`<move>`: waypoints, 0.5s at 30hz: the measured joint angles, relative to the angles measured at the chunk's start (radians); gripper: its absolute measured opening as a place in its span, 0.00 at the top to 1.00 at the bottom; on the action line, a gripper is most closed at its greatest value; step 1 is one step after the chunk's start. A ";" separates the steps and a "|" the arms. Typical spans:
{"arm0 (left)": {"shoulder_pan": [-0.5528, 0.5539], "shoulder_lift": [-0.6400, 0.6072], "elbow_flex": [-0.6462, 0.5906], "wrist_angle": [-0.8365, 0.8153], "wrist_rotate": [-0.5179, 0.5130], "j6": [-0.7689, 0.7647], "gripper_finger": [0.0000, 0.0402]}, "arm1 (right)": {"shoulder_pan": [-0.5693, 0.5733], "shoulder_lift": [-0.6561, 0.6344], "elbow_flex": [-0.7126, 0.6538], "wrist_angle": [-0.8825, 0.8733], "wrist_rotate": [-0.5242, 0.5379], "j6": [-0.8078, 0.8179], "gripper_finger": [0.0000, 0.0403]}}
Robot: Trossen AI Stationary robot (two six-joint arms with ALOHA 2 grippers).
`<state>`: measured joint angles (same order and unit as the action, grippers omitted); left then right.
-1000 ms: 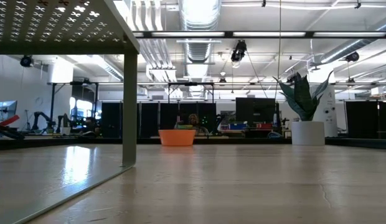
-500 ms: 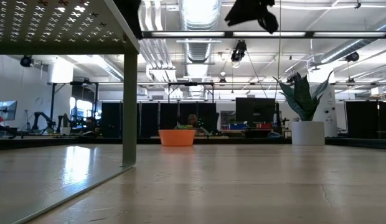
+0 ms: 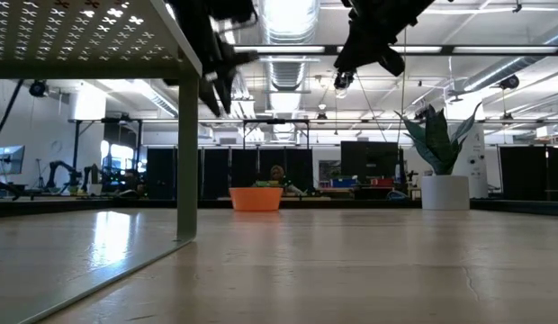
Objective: Pick & Place Mini bowls
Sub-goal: Stack the orange bowl on the orange bowls on the shelf
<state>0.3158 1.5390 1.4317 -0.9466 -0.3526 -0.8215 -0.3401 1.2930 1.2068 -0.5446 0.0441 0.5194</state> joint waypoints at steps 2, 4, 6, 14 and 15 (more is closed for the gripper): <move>0.013 0.040 -0.012 0.007 -0.004 -0.056 0.77 | 0.000 0.000 0.000 0.001 0.000 0.000 0.86; 0.019 0.077 -0.033 0.035 -0.004 -0.095 0.77 | 0.002 0.000 0.000 0.001 -0.001 0.000 0.86; 0.021 0.108 -0.059 0.087 -0.008 -0.112 0.77 | 0.002 0.000 0.000 0.001 -0.001 0.000 0.86; 0.021 0.128 -0.259 0.483 -0.023 -0.261 0.77 | 0.002 0.000 0.000 0.003 0.000 0.002 0.86; 0.022 0.127 -0.287 0.523 -0.024 -0.285 0.77 | 0.002 0.000 0.000 0.003 0.000 0.003 0.86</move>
<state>0.3374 1.6663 1.1451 -0.4241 -0.3761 -1.1063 -0.3386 1.2930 1.2068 -0.5419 0.0443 0.5222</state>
